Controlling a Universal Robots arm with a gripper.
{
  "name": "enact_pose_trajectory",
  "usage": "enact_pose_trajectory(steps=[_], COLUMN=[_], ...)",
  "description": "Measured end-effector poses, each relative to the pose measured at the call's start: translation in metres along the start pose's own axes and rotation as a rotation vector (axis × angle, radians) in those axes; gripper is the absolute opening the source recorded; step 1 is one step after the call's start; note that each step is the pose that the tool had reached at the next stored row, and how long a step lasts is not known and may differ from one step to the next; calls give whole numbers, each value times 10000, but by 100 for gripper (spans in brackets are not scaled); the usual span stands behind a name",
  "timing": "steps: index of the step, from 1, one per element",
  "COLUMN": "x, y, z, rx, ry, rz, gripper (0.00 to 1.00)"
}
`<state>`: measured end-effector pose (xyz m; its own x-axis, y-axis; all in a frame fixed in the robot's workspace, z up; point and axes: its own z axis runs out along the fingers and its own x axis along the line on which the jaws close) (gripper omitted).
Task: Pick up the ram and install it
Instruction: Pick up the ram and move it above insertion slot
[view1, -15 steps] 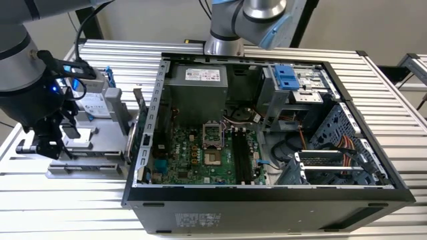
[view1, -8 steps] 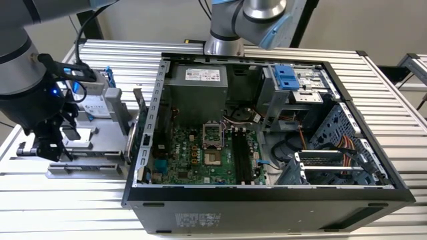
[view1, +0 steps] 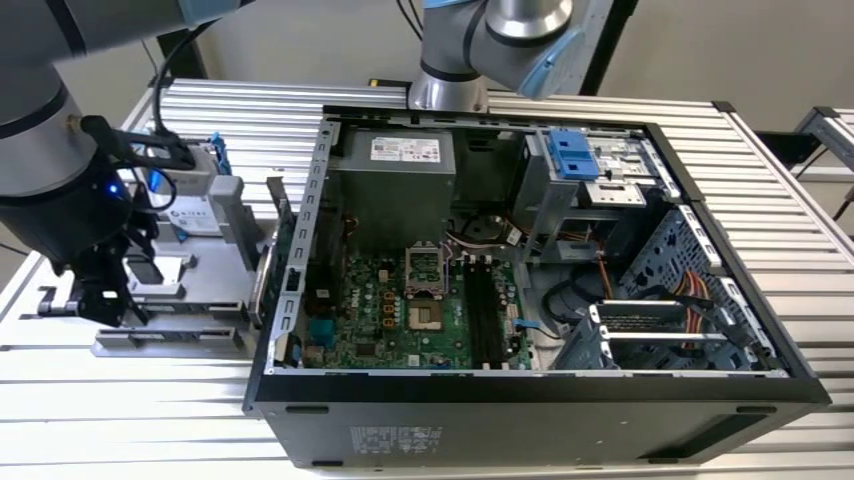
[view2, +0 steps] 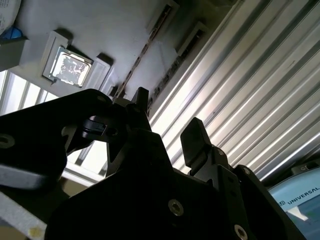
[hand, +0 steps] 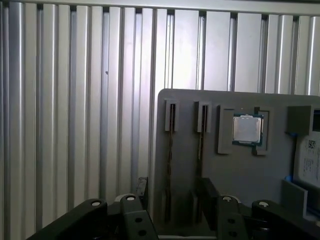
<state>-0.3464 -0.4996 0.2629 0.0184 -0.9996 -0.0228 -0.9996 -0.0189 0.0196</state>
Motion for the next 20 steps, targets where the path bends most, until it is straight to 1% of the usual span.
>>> enact_pose_trajectory(steps=[5, 12, 20], x=[1, 1, 2], y=[0, -1, -1], z=[30, 39, 84], rx=[-1, 0, 0], ry=[1, 0, 1], rz=[0, 0, 1], gripper=[100, 100, 100])
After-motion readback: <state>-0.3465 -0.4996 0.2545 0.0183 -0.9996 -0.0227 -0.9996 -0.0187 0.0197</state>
